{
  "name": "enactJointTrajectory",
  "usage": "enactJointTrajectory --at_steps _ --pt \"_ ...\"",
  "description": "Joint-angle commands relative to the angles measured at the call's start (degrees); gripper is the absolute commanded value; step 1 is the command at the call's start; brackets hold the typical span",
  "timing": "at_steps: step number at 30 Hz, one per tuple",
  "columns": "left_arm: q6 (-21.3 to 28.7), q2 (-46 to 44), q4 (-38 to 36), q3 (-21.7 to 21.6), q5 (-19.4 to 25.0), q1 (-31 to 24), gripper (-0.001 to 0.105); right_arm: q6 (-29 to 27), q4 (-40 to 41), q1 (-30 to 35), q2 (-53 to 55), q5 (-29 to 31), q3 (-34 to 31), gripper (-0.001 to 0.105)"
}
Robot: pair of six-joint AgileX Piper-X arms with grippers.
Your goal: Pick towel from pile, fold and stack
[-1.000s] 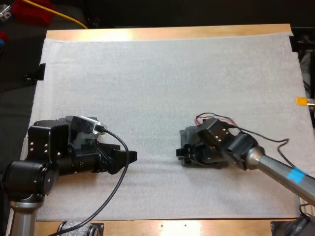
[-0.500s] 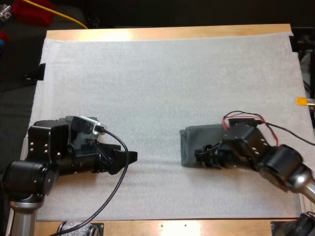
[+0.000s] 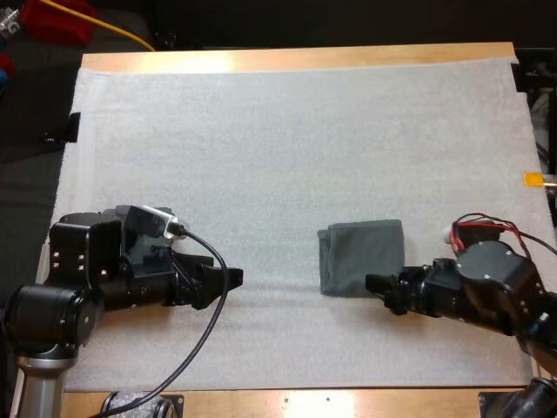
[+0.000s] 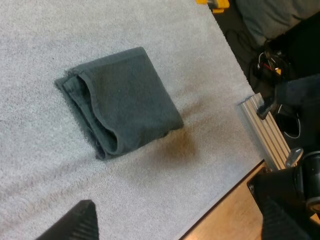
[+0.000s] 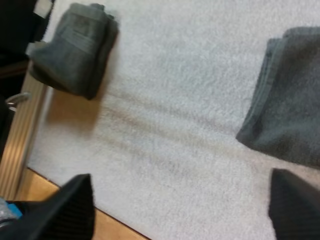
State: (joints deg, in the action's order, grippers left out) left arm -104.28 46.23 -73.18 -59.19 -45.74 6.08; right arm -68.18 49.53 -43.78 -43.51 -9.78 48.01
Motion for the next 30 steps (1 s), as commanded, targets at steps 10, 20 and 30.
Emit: enactJointTrajectory --at_steps 10,20,30 --pt "-1.8 4.0 5.5 0.0 1.3 0.2 0.065 -0.1 0.4 0.0 1.8 -0.5 0.4 0.077" --pt "-7.5 15.2 11.9 0.0 1.7 4.8 0.065 -0.1 0.4 0.0 1.8 -0.3 0.4 0.077" --pt "-16.8 26.7 23.1 0.0 11.7 17.7 0.065 0.0 0.4 0.0 1.8 -0.3 0.4 0.077"
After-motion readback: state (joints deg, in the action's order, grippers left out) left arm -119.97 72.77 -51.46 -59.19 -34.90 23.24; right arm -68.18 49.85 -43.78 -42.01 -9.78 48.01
